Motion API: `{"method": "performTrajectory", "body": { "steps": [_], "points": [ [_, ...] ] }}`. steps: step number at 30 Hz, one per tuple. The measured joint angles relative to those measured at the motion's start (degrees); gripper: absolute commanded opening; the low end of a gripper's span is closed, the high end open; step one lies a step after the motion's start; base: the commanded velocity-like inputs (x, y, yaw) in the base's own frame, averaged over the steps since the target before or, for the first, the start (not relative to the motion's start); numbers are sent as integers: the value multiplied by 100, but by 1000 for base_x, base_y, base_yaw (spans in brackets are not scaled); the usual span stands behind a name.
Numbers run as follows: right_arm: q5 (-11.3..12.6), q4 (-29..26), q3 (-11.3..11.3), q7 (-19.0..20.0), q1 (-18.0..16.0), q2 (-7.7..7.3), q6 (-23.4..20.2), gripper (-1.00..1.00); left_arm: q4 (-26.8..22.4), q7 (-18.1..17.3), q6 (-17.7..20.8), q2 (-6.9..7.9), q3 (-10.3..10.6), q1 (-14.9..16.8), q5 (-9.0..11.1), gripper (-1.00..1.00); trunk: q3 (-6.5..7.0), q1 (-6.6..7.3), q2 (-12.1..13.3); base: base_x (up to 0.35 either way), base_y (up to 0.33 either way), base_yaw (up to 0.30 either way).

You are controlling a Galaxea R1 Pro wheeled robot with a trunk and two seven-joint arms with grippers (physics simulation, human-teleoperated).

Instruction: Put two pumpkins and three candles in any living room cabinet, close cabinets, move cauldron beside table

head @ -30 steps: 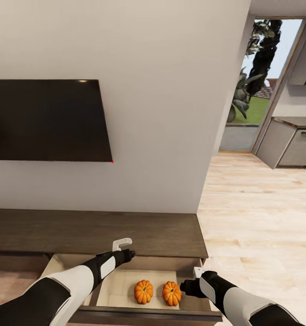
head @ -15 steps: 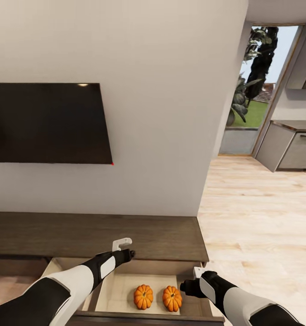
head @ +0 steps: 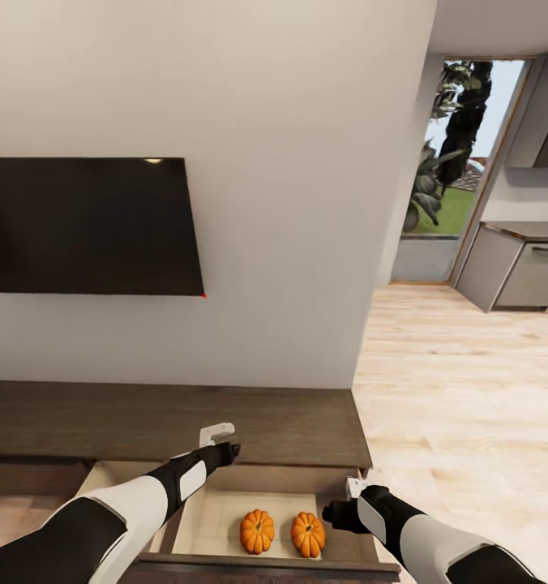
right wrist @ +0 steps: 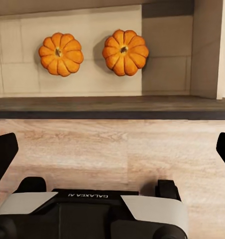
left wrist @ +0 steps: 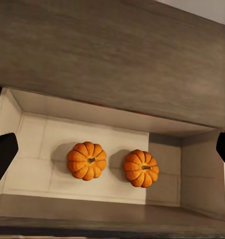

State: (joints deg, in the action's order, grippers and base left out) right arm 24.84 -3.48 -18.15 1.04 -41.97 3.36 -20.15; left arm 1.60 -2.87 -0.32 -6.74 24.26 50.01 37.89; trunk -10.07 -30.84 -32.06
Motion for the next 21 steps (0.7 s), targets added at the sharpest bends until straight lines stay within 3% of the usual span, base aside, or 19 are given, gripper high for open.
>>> {"method": "performTrajectory", "body": {
  "steps": [12, 21],
  "points": [
    [2, 0, 0, 0, 0, 0, 0, 100, 7, -2, -10, 0, 0, 0, 0, 100, 115, 0, 1, -299, 0, 0],
    [9, 1, 7, 2, 0, 0, 0, 100, -12, -19, -26, 7, -7, 0, 11, 100, 201, 3, 0, -45, 0, 0]
  ]
}}
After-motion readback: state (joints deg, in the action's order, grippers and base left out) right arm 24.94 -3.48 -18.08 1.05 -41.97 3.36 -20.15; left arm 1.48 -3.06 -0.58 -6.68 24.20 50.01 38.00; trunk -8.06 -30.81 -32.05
